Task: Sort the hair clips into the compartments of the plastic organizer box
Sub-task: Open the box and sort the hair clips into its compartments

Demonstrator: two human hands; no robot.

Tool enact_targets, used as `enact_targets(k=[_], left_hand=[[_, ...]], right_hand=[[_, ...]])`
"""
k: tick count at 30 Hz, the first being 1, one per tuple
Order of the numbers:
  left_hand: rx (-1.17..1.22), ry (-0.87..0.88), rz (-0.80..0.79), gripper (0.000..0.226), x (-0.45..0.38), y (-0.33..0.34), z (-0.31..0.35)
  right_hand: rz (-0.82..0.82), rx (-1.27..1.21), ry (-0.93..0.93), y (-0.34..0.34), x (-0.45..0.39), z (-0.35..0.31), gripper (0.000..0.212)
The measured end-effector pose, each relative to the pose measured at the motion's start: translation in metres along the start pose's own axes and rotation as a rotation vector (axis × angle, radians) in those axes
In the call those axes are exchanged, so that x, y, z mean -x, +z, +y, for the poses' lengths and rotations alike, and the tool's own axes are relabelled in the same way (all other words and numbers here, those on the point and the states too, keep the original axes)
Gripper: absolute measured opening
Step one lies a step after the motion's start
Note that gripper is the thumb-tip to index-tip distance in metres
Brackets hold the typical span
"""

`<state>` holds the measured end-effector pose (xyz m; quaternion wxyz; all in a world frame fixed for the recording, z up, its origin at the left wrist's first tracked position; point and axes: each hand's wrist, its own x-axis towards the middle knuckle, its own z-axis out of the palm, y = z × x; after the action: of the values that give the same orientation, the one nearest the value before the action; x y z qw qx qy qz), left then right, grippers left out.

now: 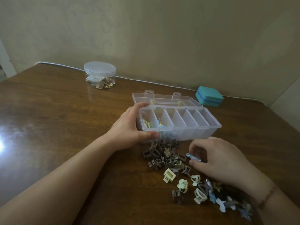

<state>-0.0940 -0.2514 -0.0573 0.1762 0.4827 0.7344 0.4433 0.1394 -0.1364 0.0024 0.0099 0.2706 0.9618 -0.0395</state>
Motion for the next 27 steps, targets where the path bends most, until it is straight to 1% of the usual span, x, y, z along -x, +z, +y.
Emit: enact_targets(k=[2,4,7,9,13,16,18,20,22,24,27], left_hand=[[0.004,0.004,0.002,0.098,0.0,0.0,-0.001],[0.001,0.012,0.005,0.097,-0.001,0.0,-0.002],[-0.005,0.011,0.005,0.098,-0.002,0.0,-0.003],[-0.005,0.011,0.004,0.098,-0.002,0.0,-0.002],[-0.011,0.015,0.004,0.099,-0.002,0.001,-0.003],[-0.01,0.017,0.004,0.098,-0.002,0.0,-0.002],[-0.009,0.013,-0.001,0.099,-0.002,0.0,-0.002],[-0.01,0.012,-0.001,0.103,-0.002,0.001,-0.003],[-0.007,0.006,-0.004,0.105,-0.002,0.001,-0.004],[-0.002,0.004,-0.006,0.104,-0.002,0.001,-0.005],[0.003,0.005,-0.001,0.105,-0.003,0.001,-0.005]], right_hand=[[0.003,-0.093,0.021,-0.009,0.0,-0.002,0.016],[0.067,-0.241,0.02,-0.022,-0.004,-0.003,0.014],[0.324,-0.311,-0.05,-0.033,-0.026,0.0,0.012],[0.416,-0.355,-0.064,-0.029,-0.048,0.001,0.011],[0.329,-0.348,-0.097,-0.001,-0.079,0.003,0.008],[0.296,-0.384,-0.159,0.008,-0.078,0.01,0.022],[0.319,-0.394,-0.186,0.007,-0.069,0.016,0.023],[0.388,-0.356,-0.196,0.002,-0.054,0.023,0.017],[0.412,-0.326,-0.173,-0.004,-0.034,0.03,0.014],[0.356,-0.332,-0.13,-0.008,-0.008,0.036,0.013],[0.267,-0.233,-0.047,0.002,0.03,0.044,0.025]])
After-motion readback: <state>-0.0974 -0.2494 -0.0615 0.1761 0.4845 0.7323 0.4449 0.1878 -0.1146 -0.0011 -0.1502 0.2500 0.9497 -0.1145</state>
